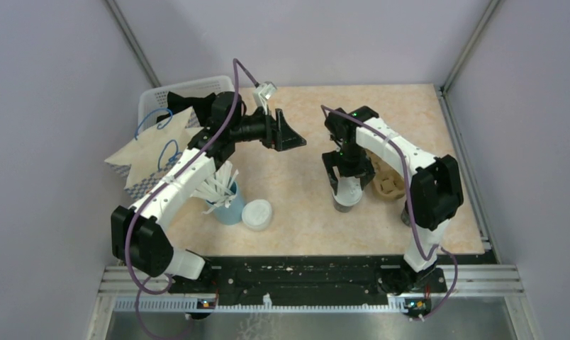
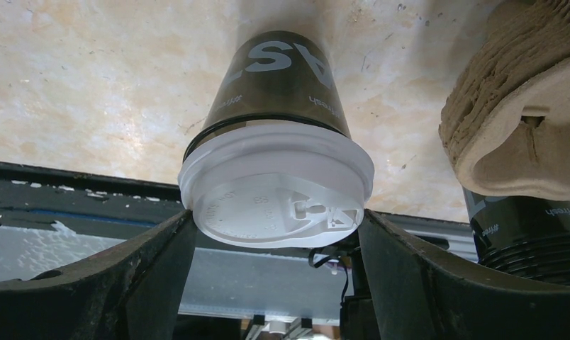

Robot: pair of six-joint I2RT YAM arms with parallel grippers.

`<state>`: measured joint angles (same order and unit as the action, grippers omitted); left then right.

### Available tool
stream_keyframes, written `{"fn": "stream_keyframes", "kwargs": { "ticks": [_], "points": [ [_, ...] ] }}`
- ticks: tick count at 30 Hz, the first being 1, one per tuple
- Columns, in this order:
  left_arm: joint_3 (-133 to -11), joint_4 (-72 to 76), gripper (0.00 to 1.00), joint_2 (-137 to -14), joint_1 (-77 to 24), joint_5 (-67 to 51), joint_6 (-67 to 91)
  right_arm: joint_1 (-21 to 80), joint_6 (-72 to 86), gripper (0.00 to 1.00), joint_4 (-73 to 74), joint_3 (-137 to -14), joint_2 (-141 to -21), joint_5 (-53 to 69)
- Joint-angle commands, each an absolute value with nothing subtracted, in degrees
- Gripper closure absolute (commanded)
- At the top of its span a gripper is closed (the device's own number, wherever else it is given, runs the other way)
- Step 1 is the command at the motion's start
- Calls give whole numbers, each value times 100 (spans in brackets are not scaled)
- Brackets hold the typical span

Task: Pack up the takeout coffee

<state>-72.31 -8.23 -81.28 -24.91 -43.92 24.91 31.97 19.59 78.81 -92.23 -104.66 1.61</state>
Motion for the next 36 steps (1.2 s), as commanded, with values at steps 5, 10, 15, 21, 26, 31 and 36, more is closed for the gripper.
{"fn": "stream_keyframes", "kwargs": {
  "ticks": [5,10,15,21,26,31,36],
  "points": [
    [-7466,-623,16,-8197,-2502,-4485,2294,3170,1942,17,7771,-9287,-10576,91],
    [-7471,-621,16,-8194,-2497,-4516,2287,3171,1934,16,7745,-9291,-10626,97],
    [-7462,-626,16,-8183,-2503,-4521,2276,3173,1940,16,7739,-9341,-10658,100],
    [-7398,-615,16,-8189,-2498,-4502,2304,3173,1974,9,7973,-9663,-10599,44],
    [-7275,-616,14,-8241,-2504,-4470,2475,3159,1990,1,8261,-9983,-10390,26],
    [-7108,-573,14,-8529,-2615,-4765,3144,2575,1966,3,8137,-9732,-9600,635],
    [-7122,-547,16,-9172,-3297,-5012,3798,1467,1527,12,6601,-7968,-8379,2295]
  ]
}}
